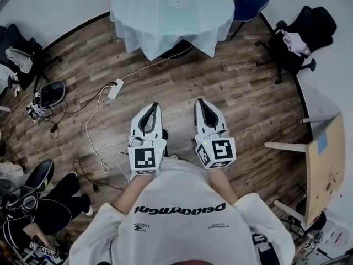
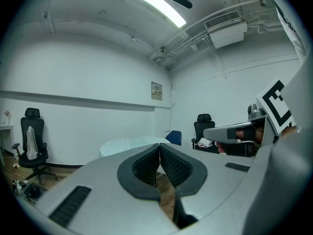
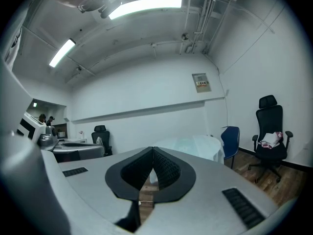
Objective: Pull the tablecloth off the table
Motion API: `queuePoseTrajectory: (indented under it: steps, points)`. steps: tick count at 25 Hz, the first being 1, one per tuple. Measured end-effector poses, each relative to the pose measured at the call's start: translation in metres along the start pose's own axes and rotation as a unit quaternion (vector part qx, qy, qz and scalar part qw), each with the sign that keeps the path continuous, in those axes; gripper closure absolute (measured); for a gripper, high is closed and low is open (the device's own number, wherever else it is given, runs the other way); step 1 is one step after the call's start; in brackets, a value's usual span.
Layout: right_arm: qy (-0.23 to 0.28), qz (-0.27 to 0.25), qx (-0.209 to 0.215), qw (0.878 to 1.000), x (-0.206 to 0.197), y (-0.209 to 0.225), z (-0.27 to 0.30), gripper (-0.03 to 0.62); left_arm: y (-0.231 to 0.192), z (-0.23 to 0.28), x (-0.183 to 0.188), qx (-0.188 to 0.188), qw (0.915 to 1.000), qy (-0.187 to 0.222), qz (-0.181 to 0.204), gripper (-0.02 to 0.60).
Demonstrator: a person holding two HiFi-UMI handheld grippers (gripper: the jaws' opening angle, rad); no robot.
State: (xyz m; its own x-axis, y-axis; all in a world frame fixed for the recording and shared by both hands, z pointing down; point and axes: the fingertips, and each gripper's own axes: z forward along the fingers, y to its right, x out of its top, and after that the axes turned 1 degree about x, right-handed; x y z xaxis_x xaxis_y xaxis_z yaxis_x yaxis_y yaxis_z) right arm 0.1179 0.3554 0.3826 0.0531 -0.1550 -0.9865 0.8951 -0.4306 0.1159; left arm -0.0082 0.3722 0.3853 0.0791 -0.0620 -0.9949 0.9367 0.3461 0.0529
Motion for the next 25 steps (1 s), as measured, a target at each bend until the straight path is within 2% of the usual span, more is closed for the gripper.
queuePoseTrajectory:
  steps: [5,11,13,16,25]
  points:
    - [-0.008,-0.007,-0.005,1.000,0.010,0.017,0.059,0.562,-0.037,0.059,0.001,-0.004,1.0000,0.001,-0.003,0.565]
    - [-0.006,-0.006,-0.019,1.000,0.040,0.045,0.147,0.562,-0.091,0.146,0.027,-0.006,0.9999,0.012,-0.009,0.565]
    - [-0.003,-0.006,-0.028,1.000,0.050,0.052,0.176,0.561,-0.112,0.173,0.033,-0.001,0.9998,0.018,-0.011,0.565]
    - [-0.002,-0.004,-0.052,0.999,0.059,0.065,0.215,0.560,-0.134,0.204,0.042,-0.013,0.9997,0.020,-0.006,0.565]
    - [-0.035,-0.006,-0.073,0.997,0.049,0.083,0.284,0.560,-0.180,0.270,0.018,-0.013,0.9992,-0.006,-0.037,0.565]
